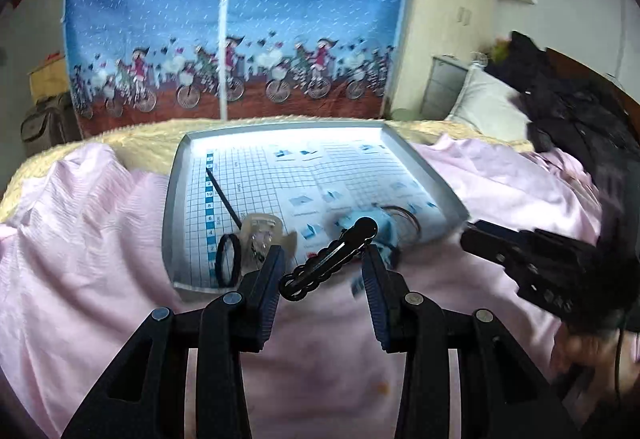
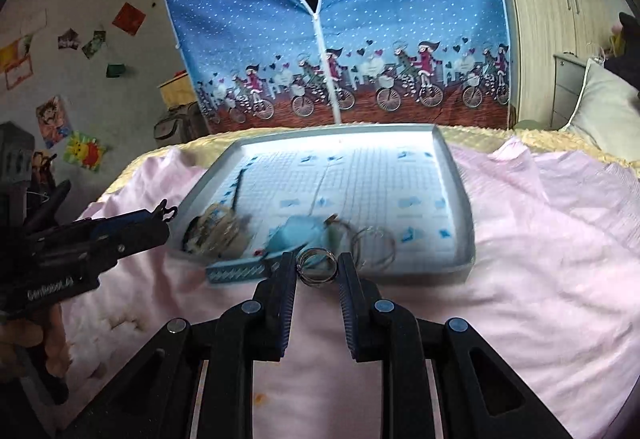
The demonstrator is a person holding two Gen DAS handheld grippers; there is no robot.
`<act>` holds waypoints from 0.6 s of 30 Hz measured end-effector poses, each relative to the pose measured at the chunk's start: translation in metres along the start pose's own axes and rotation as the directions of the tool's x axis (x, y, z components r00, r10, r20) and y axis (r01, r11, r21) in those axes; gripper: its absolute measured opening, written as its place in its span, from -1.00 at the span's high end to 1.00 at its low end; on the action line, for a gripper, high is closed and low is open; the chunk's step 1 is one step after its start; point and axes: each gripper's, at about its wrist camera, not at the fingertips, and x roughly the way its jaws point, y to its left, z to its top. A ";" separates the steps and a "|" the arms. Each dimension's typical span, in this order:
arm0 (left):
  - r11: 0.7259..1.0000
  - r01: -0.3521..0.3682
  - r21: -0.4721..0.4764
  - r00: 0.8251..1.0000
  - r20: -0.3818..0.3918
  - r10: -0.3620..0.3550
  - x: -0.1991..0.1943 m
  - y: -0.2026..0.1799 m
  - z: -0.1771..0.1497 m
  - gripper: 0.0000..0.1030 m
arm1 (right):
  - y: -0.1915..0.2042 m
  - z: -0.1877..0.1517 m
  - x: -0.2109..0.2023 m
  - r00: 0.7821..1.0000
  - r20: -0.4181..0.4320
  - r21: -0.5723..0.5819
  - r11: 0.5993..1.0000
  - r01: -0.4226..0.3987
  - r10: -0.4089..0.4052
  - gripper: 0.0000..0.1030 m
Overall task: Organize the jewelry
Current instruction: 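Carry the clip into the tray with the left tool while the right tool drops the ring there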
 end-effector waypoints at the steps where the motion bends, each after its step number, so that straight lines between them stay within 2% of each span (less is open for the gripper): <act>1: 1.000 0.000 -0.018 1.000 -0.011 0.000 0.003 0.003 0.004 0.34 | -0.003 0.003 0.005 1.000 -0.002 -0.009 1.000 0.016 -0.016 0.61; 6: 0.998 -0.057 -0.027 0.995 -0.085 0.054 0.030 0.015 0.015 0.34 | -0.025 0.004 0.024 0.998 -0.022 0.000 0.999 0.054 -0.054 0.61; 9: 0.998 -0.047 -0.040 0.992 -0.118 0.042 0.047 0.023 0.013 0.34 | -0.035 0.002 0.034 0.997 -0.043 0.012 0.998 0.069 -0.069 0.61; 14: 0.997 -0.073 0.023 0.989 -0.128 0.075 0.062 0.022 0.008 0.33 | -0.040 -0.001 0.051 0.993 -0.077 0.000 0.996 0.091 -0.091 0.61; 18: 0.997 -0.069 0.034 0.986 -0.152 0.073 0.072 0.023 0.003 0.33 | -0.042 0.000 0.059 0.992 -0.088 0.002 0.995 0.095 -0.095 0.61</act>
